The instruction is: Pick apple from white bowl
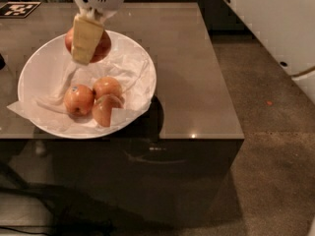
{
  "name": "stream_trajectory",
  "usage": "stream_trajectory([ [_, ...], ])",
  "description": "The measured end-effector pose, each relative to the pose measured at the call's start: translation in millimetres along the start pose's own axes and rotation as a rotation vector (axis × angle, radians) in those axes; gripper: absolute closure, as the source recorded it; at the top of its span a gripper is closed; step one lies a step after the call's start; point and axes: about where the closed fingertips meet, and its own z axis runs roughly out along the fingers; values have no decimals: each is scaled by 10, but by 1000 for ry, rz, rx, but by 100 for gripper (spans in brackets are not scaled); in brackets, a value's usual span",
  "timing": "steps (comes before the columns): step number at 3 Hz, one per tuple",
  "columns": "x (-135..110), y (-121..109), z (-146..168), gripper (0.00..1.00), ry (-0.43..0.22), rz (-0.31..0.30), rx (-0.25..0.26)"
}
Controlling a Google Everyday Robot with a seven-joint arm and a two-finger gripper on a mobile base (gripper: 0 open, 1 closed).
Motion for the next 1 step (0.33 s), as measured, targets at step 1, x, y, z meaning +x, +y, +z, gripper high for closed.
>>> stream_trajectory([
  [1,-91,-111,-308,100,-8,-11,39],
])
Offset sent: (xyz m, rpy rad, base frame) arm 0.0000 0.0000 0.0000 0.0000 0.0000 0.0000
